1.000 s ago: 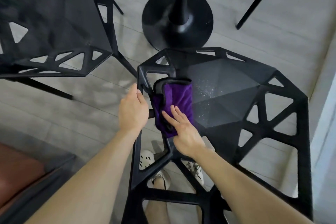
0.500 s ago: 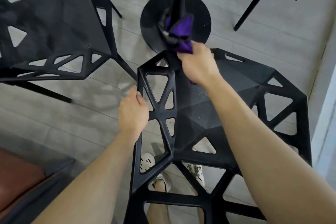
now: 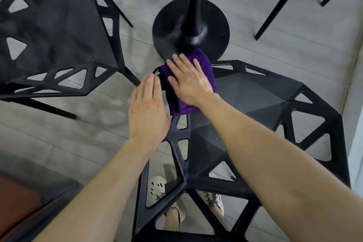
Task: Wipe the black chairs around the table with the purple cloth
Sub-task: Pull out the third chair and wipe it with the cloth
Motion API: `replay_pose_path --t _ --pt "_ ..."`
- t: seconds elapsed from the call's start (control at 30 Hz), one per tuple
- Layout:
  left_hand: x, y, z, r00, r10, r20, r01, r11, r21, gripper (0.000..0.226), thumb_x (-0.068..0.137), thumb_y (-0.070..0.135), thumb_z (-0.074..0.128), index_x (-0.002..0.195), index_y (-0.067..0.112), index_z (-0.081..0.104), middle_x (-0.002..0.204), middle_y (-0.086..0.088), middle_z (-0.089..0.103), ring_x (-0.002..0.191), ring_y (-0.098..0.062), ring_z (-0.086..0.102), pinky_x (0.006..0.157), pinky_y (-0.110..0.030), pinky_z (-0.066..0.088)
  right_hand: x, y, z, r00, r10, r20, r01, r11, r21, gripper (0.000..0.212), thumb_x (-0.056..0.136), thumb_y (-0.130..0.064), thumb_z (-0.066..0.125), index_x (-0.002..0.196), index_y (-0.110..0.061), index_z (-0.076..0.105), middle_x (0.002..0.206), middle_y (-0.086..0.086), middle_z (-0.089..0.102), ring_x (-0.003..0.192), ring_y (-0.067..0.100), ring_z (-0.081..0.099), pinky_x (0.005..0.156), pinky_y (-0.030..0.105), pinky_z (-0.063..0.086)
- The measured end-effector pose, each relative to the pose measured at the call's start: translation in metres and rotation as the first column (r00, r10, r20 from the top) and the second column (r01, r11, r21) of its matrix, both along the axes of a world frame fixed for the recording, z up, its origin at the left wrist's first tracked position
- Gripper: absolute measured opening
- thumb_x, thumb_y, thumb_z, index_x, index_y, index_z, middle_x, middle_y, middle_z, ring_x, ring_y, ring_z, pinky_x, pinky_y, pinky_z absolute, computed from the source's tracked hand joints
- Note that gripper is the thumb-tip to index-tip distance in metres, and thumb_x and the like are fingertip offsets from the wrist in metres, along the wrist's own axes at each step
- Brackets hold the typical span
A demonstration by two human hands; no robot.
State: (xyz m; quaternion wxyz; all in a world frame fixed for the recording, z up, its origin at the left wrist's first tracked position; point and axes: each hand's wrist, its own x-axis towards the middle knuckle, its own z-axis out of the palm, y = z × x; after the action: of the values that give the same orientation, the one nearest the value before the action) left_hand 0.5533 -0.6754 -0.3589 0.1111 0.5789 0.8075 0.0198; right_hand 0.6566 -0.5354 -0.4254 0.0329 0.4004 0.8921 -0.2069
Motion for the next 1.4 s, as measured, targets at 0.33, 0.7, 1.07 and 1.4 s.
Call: replay_pose_path --t 0.33,0.7,1.07,1.4 --pt "0.034 0.048 -0.032 0.969 -0.175 -0.177 0.129 0.962 -0.242 0.11 0.085 0.046 0.078 0.166 0.003 0.018 0.173 -0.019 0.026 0.163 -0.034 0.019 0.133 -0.054 0.008 0.115 0.01 -0.028 0.986 -0.153 0.065 0.132 0.96 0.249 0.066 0.115 -0.054 0.026 0.173 -0.025 0.015 0.18 0.001 0.014 0.166 0.021 0.009 0.135 0.049 0.008" --pt "0.041 0.062 -0.025 0.959 -0.167 -0.229 0.07 0.923 -0.379 0.091 0.094 0.049 0.064 0.168 0.014 0.023 0.178 -0.018 0.01 0.165 -0.039 0.004 0.133 -0.058 0.009 0.174 0.04 -0.028 0.787 -0.611 0.086 0.592 0.787 0.173 0.066 0.112 -0.053 0.018 0.165 -0.019 0.038 0.171 0.001 0.038 0.164 0.025 0.018 0.133 0.056 0.004" --pt "0.059 0.067 -0.026 0.953 -0.149 -0.265 0.024 0.906 -0.423 0.1 0.09 0.053 0.068 0.167 0.007 0.023 0.176 -0.023 0.012 0.163 -0.043 0.008 0.131 -0.059 0.015 0.07 0.034 -0.032 0.982 -0.189 0.027 0.181 0.965 0.189 0.063 0.112 -0.058 0.024 0.165 -0.028 0.04 0.167 0.009 0.044 0.159 0.031 0.031 0.132 0.052 0.018" --pt "0.109 0.123 -0.022 0.989 -0.146 0.037 0.15 0.93 -0.335 0.085 0.093 0.025 0.067 0.166 0.011 0.026 0.177 -0.011 0.017 0.162 -0.029 0.02 0.134 -0.044 0.013 0.255 0.02 -0.026 0.824 -0.552 0.123 0.51 0.82 0.259 0.069 0.113 -0.063 0.016 0.172 -0.027 0.015 0.18 0.009 0.011 0.167 0.026 0.002 0.134 0.05 0.008"
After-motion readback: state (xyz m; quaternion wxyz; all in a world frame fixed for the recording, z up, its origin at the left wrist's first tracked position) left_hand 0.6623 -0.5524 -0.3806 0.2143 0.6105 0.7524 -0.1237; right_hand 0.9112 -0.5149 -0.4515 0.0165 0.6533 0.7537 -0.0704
